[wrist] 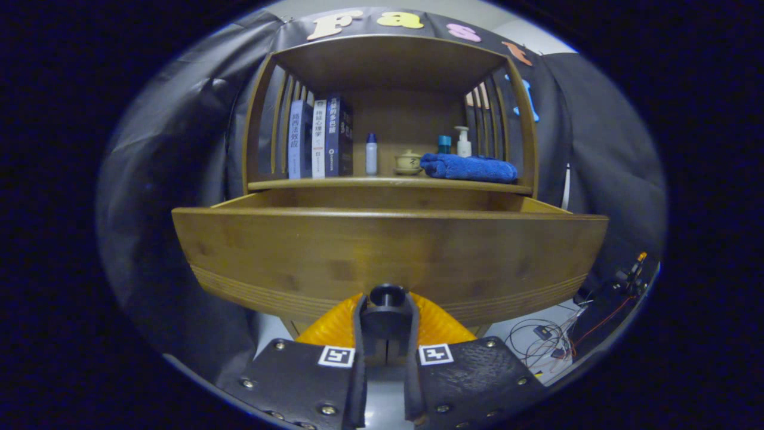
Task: Pull open the drawer, take out the items inside it, and place them on the countertop above the cabinet.
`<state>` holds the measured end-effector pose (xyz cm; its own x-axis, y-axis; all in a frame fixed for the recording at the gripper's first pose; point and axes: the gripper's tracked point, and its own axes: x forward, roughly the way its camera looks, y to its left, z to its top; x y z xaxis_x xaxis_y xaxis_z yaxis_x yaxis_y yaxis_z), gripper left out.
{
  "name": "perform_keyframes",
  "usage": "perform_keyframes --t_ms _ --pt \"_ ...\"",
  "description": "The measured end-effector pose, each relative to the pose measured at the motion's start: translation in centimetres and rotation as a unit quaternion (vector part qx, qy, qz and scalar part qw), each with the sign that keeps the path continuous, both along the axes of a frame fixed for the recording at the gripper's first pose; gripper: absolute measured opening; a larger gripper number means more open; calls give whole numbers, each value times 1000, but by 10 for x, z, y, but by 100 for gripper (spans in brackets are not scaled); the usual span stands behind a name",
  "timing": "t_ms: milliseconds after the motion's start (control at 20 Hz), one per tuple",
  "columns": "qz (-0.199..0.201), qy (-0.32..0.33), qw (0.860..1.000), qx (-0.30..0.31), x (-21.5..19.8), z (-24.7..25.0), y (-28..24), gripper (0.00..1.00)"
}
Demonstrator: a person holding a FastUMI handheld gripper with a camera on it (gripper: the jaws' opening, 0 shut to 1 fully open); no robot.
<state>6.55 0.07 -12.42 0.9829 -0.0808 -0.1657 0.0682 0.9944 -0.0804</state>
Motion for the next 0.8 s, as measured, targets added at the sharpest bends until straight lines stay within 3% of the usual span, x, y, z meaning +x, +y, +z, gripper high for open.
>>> perform_keyframes --t_ms 150,300,400,450,600,800 --pt "13 -2 1000 15 -4 0 3 26" --pt "23 -39 997 63 -16 20 15 67" --pt "8 -45 997 55 -28 41 13 94" --pt "7 -50 998 49 -35 51 18 100" --pt "-1 -55 998 34 -43 84 26 100" --pt "-14 -7 1000 -2 -26 104 39 100"
